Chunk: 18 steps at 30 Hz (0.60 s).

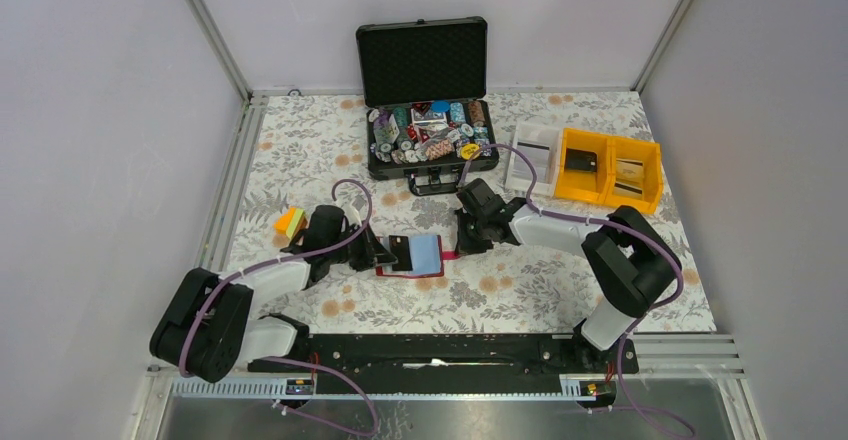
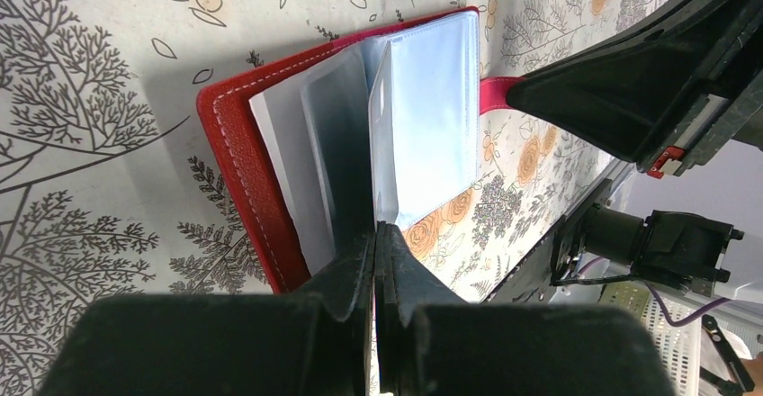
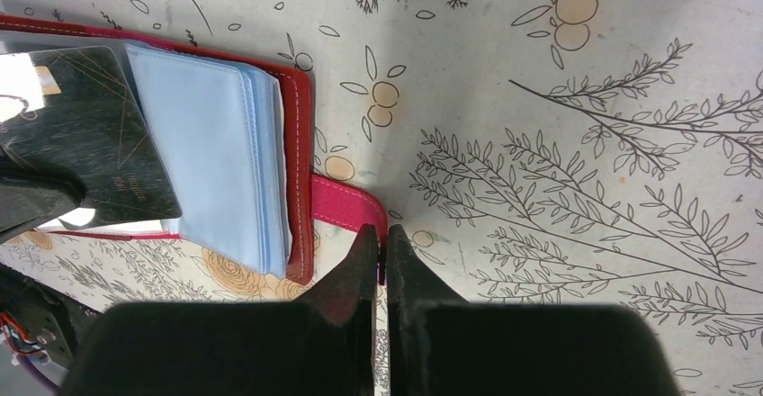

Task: Put the credit cards into the card holder
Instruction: Insert the credit card into the card holder.

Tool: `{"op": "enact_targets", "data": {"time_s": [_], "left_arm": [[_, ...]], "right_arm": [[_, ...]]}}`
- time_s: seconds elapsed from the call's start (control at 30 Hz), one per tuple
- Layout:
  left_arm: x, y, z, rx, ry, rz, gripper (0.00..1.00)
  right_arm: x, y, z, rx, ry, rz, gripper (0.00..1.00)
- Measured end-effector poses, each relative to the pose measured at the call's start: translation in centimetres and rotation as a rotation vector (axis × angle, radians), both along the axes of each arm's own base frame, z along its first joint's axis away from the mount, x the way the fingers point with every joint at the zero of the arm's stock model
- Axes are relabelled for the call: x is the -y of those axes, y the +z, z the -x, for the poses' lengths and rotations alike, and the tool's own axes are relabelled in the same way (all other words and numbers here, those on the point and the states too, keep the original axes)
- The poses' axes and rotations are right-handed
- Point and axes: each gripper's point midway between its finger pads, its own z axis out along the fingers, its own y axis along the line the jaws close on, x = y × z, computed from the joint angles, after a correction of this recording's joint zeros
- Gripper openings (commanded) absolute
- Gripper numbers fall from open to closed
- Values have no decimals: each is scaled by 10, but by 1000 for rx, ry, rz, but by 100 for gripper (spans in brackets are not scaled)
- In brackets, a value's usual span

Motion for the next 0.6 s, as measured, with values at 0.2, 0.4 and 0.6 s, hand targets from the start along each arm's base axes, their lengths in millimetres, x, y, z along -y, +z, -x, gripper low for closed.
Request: {"op": "enact_targets", "data": {"time_s": [0.2, 0.4, 0.6], "left_arm": [[2, -1, -2, -26, 23, 18, 0], [5, -3, -3, -46, 31, 34, 0], [6, -2, -4, -56, 36, 47, 0]], "right_arm": [[-1, -1, 0, -2, 0, 1, 0], [-1, -1, 0, -4, 0, 2, 0], [-1, -3, -1, -8, -3, 5, 0]]}}
